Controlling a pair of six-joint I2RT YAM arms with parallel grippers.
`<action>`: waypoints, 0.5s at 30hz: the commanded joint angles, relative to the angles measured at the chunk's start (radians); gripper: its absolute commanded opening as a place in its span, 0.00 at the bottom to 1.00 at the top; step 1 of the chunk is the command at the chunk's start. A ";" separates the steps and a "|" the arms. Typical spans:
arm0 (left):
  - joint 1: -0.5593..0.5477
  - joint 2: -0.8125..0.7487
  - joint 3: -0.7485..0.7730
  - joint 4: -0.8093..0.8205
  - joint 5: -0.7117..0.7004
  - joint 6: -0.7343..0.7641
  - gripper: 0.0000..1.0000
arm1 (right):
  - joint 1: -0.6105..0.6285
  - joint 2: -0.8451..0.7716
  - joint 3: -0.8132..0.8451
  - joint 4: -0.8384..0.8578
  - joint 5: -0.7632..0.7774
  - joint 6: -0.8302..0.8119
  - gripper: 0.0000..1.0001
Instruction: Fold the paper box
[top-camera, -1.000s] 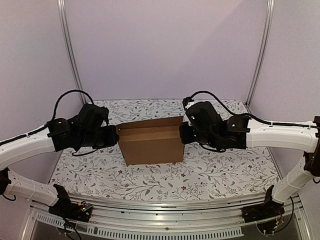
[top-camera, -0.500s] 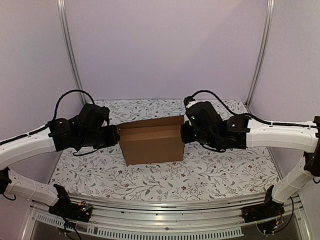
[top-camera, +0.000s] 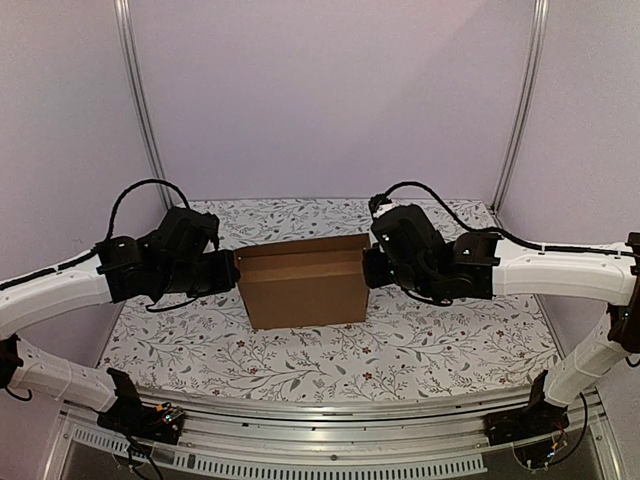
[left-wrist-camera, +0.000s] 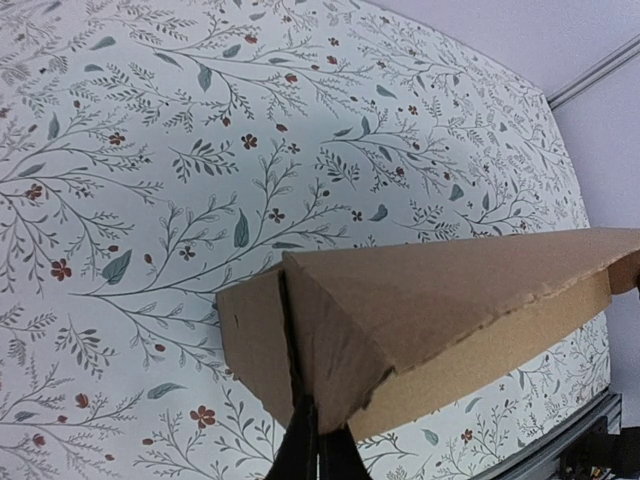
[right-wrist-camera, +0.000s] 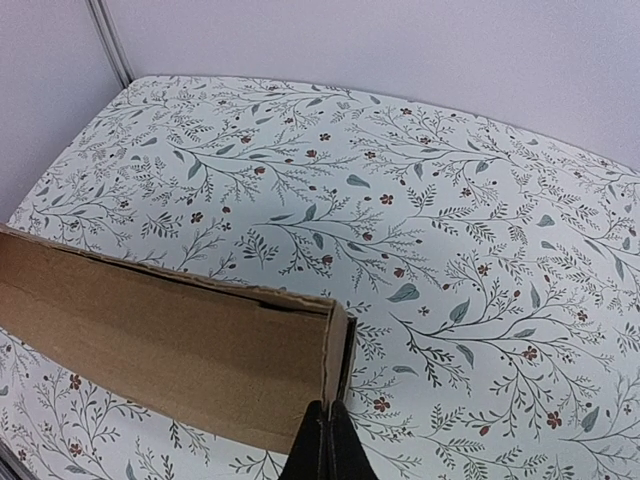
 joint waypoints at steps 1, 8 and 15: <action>-0.016 0.034 -0.033 -0.115 0.034 0.001 0.00 | 0.001 -0.021 -0.015 -0.007 0.021 0.009 0.00; -0.016 0.034 -0.034 -0.113 0.031 0.001 0.00 | 0.001 -0.003 -0.041 0.018 -0.034 0.045 0.00; -0.016 0.042 -0.033 -0.109 0.032 0.003 0.00 | 0.011 0.006 -0.105 0.045 -0.054 0.084 0.00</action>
